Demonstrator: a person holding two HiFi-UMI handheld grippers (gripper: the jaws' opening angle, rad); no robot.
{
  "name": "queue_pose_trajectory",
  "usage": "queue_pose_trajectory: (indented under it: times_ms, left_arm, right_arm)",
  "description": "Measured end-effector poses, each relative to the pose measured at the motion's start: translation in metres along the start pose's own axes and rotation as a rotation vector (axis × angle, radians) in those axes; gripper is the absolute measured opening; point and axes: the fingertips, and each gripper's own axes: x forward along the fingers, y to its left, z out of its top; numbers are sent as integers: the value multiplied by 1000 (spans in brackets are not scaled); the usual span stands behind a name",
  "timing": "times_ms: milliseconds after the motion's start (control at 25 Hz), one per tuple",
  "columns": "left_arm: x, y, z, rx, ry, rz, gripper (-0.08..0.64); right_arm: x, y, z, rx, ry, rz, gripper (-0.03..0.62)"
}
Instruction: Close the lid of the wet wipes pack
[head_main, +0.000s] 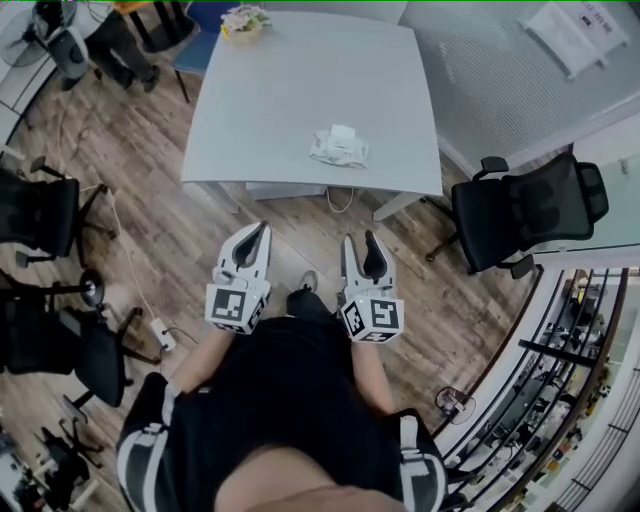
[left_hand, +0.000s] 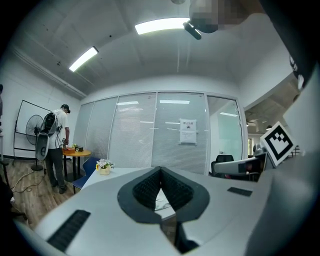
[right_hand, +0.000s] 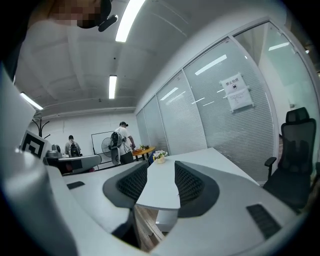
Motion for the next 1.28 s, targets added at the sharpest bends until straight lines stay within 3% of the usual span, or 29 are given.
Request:
queue_pose_trajectory:
  times_ms: [160,600,1040,1160,1280]
  left_arm:
    - [46,-3,8,14,31,49,21]
    - [157,21,-12,112,93,-3,21]
    - [296,58,-90,312,347,-261,30]
    - [327,67,-126,405,455,-376,111]
    - [350,74,-165,518,561,-491,121]
  right_arm:
    - [34,-39,18,-5,7,26,189]
    - [130,-96,23,-6,47,65,189]
    - [246,-143,18,-6,129,36,190]
    - [279,-156,13,-6,162,34,190]
    - [307,-165,5,-10,201,32,190]
